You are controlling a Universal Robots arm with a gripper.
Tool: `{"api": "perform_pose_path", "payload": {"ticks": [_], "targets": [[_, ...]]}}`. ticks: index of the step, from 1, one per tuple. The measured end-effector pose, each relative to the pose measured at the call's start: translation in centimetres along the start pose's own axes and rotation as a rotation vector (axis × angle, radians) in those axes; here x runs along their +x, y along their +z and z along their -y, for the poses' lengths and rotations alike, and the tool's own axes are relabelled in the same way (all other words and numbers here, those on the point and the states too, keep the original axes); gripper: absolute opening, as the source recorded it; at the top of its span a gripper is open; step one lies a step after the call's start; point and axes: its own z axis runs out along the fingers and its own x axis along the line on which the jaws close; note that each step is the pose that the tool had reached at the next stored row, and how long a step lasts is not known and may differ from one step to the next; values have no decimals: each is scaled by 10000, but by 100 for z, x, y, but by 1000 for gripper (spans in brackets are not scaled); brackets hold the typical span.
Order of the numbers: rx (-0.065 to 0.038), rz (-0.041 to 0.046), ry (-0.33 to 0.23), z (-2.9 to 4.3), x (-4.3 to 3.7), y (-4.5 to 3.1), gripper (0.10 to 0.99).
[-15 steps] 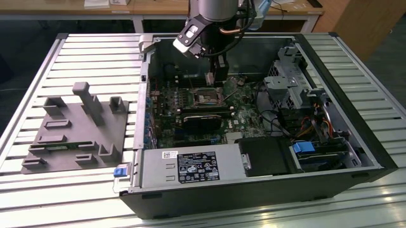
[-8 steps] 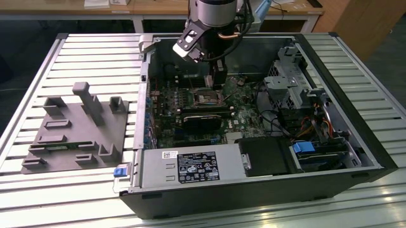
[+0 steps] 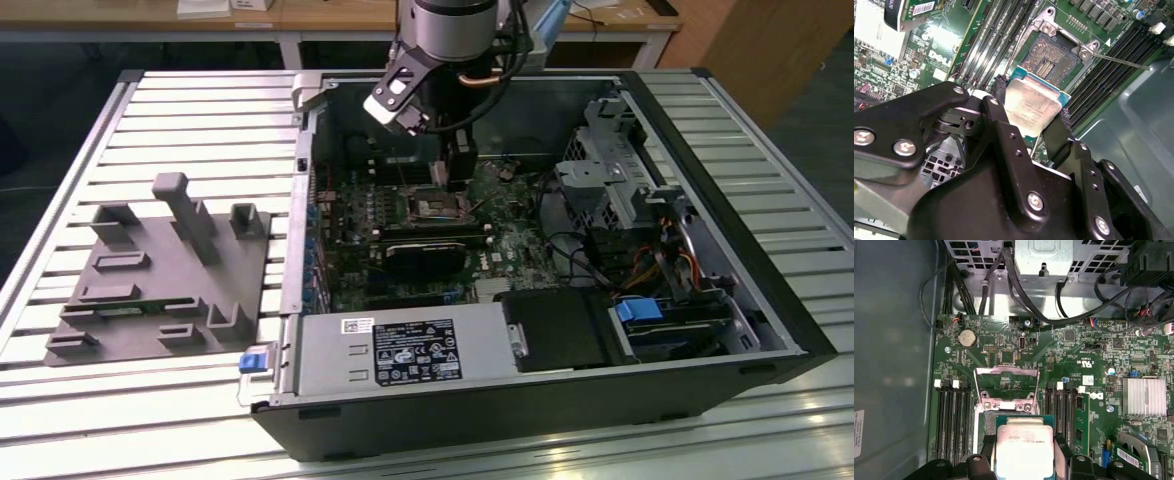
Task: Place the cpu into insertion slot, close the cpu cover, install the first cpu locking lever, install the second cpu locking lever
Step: 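Place the cpu into insertion slot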
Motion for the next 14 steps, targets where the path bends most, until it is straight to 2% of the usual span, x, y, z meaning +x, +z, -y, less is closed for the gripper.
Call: {"api": "perform_pose_path", "payload": {"ticks": [4, 6, 14], "targets": [[0, 1, 0, 2, 1, 27, 545], [0, 1, 0, 7, 6, 77, 545], [0, 1, 0, 17, 37, 182, 545]]}}
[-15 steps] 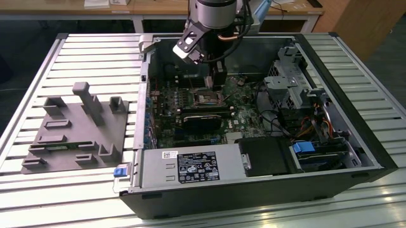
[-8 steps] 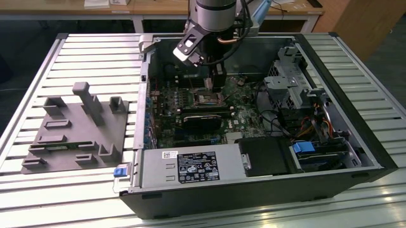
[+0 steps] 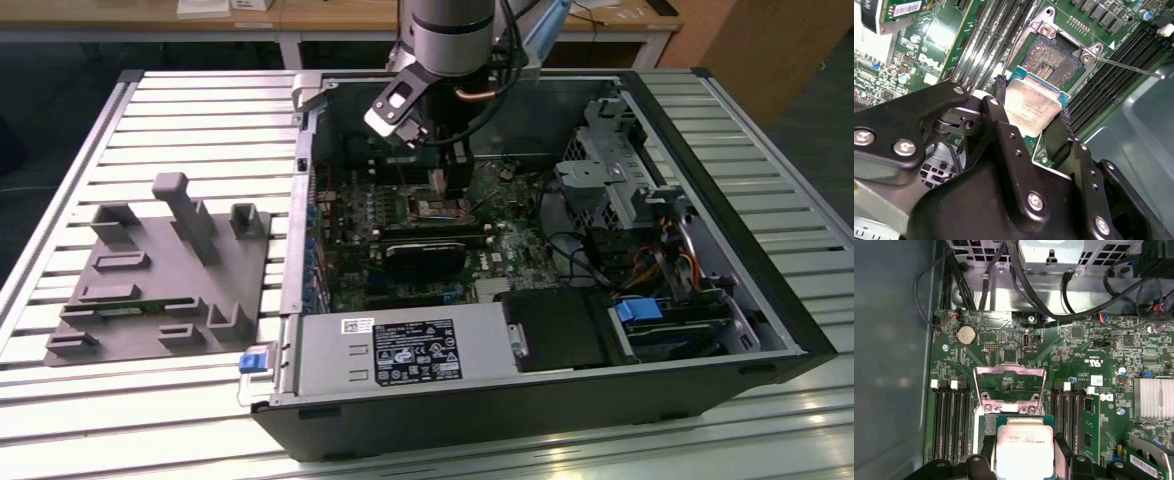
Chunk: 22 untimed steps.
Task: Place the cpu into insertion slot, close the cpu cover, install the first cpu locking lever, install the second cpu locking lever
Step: 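Place the cpu into insertion slot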
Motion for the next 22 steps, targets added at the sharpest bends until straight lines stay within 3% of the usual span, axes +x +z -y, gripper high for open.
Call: {"api": "perform_pose_path", "payload": {"ticks": [22], "targets": [[1, 3, 10, 92, 68, 222, 545]]}}
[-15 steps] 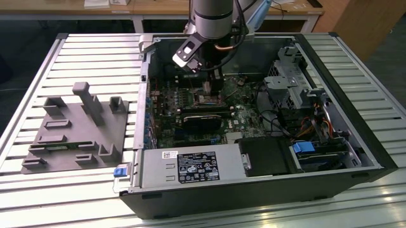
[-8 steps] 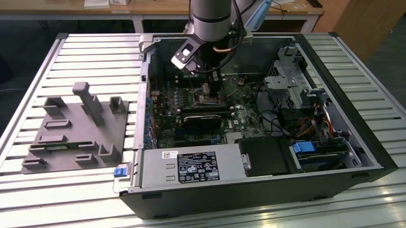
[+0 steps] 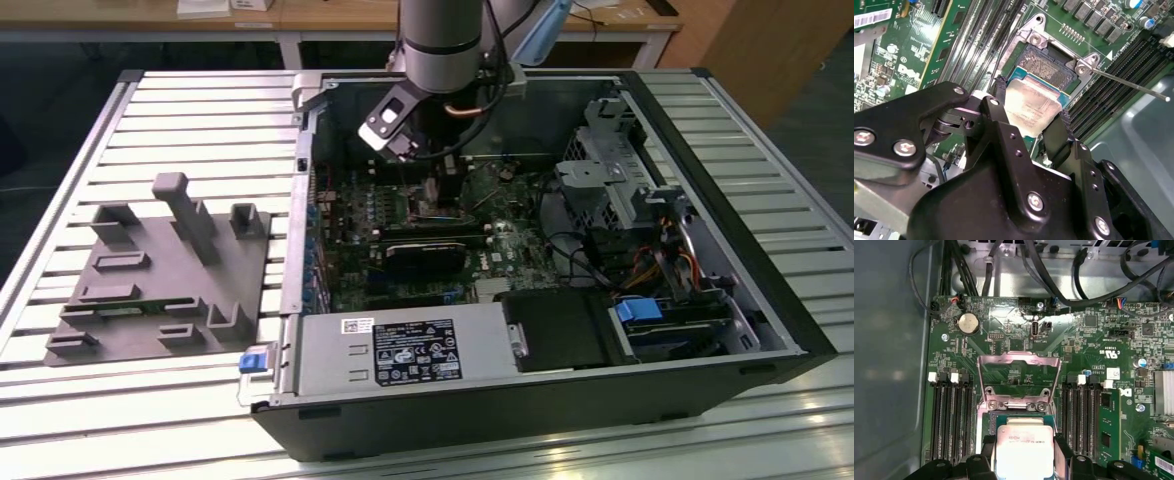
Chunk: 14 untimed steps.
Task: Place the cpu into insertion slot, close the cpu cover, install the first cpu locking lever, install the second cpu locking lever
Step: 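Place the cpu into insertion slot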
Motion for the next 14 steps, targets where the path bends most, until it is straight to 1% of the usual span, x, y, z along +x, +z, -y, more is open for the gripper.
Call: {"api": "perform_pose_path", "payload": {"ticks": [10, 14], "targets": [[-1, 0, 16, 27, 3, 82, 545], [0, 22, 14, 41, 3, 130, 545]]}}
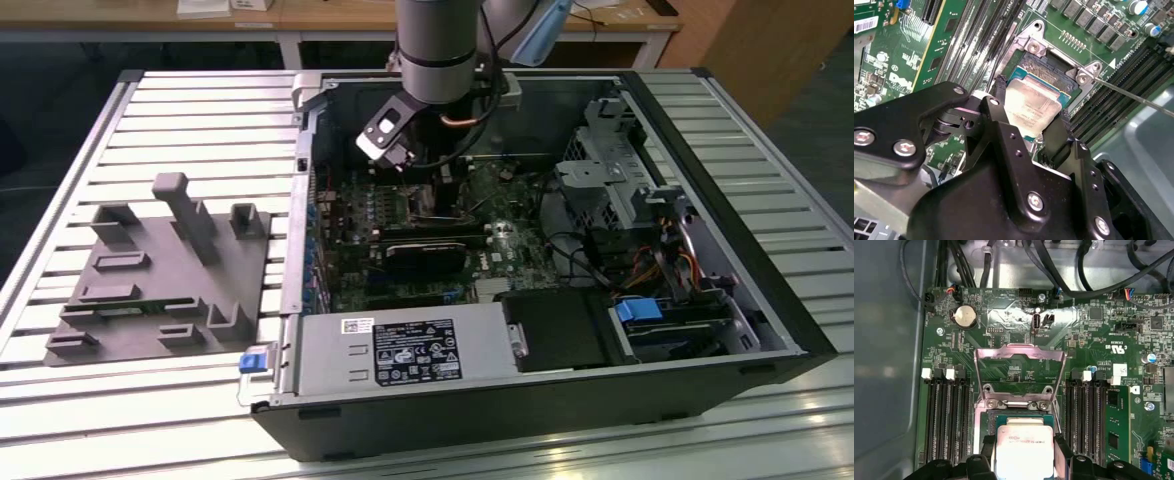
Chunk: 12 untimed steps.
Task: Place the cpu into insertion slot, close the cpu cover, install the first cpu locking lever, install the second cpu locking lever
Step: 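Place the cpu into insertion slot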
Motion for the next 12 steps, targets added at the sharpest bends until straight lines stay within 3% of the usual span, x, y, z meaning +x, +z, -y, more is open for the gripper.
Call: {"api": "perform_pose_path", "payload": {"ticks": [12], "targets": [[0, 45, 15, 25, 8, 64, 545]]}}
